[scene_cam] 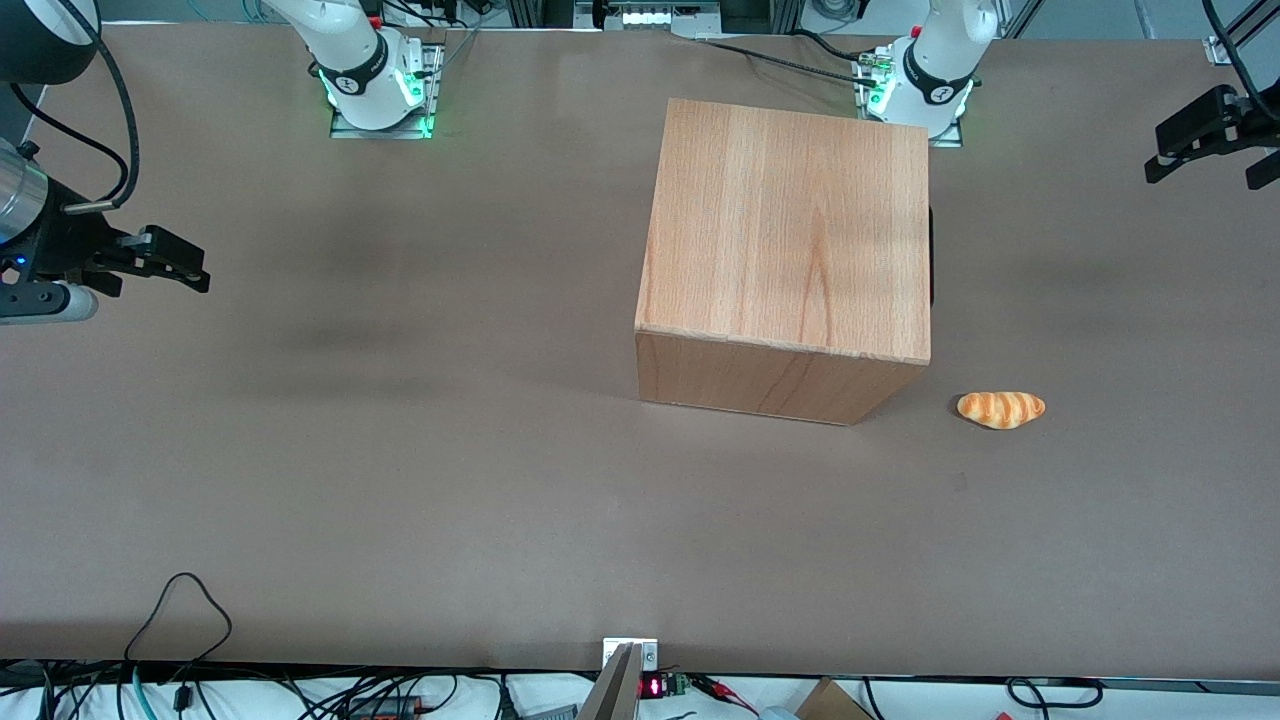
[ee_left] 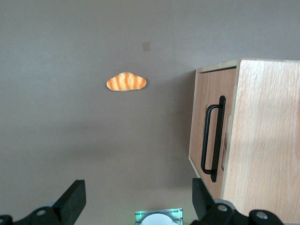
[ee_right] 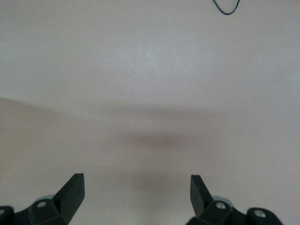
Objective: Open top drawer with left arm
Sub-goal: 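Move the left gripper toward the black drawer handle on the wooden box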
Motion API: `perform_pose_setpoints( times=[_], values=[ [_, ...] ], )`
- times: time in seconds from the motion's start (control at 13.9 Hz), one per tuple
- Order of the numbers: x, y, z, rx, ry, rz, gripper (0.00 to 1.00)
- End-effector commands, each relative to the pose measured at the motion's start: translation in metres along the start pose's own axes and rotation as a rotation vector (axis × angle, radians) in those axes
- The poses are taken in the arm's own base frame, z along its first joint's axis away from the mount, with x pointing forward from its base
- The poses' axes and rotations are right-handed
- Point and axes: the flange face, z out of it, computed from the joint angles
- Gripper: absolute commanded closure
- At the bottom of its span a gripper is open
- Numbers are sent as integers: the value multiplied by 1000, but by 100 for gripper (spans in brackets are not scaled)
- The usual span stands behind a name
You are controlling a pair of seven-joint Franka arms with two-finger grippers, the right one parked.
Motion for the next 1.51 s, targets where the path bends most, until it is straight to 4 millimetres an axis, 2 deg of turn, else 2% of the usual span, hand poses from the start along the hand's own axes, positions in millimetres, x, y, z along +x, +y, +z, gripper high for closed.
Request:
perform_pose_setpoints(
  times=[0.0, 0.57, 0.93, 1.15, 1.44],
  values=[
    [5, 3, 14, -36, -40, -7, 0],
    [20, 18, 105, -170, -142, 31, 0],
    [20, 22, 159, -235, -152, 4, 0],
    [17, 25, 184, -255, -138, -14, 0],
    [17, 38, 210, -249, -133, -4, 0]
  ],
)
